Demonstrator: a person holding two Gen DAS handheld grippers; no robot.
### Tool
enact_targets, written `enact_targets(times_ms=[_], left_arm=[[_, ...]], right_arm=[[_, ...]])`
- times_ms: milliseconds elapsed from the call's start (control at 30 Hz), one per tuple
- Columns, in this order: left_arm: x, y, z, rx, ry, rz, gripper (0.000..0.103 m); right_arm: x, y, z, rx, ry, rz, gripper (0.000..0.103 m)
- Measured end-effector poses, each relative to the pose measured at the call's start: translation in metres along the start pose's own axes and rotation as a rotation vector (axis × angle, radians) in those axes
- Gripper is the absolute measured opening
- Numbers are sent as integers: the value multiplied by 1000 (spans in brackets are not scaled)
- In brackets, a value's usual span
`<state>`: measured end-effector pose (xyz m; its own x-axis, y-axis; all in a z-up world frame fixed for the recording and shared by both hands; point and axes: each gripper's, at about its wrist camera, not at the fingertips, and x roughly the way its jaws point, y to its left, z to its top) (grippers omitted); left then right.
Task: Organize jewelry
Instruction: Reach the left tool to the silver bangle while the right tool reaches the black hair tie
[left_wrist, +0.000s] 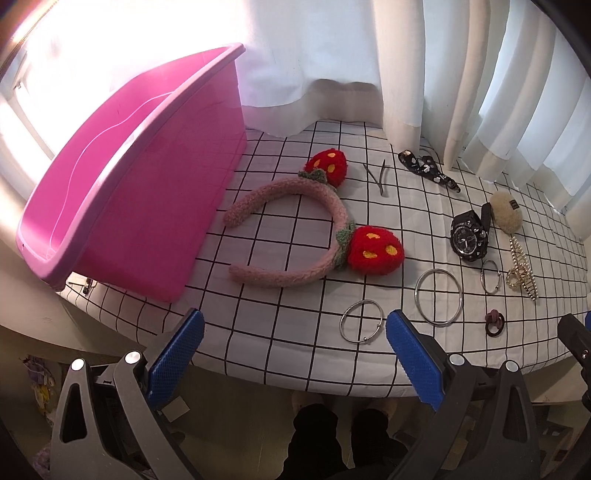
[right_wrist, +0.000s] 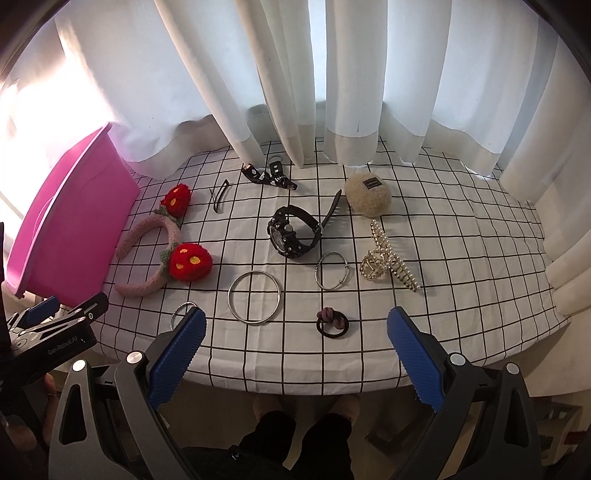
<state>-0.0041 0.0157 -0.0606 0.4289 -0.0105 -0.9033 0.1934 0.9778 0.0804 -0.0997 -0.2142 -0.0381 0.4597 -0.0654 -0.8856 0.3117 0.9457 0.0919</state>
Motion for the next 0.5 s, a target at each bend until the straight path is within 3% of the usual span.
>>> enact_targets(times_ms=[200,333,500], left_arm=[[29,-6,-24,-5,12,-21,97],[46,-13,-36,-7,5,-21,97],[68,-21,-45,-36,4,-42,97]], right_arm=[[28,-46,-20,64,24,12,94],[49,-64,-29,38,28,-33,94],[77,-67,-36,-16,48,-6,94]])
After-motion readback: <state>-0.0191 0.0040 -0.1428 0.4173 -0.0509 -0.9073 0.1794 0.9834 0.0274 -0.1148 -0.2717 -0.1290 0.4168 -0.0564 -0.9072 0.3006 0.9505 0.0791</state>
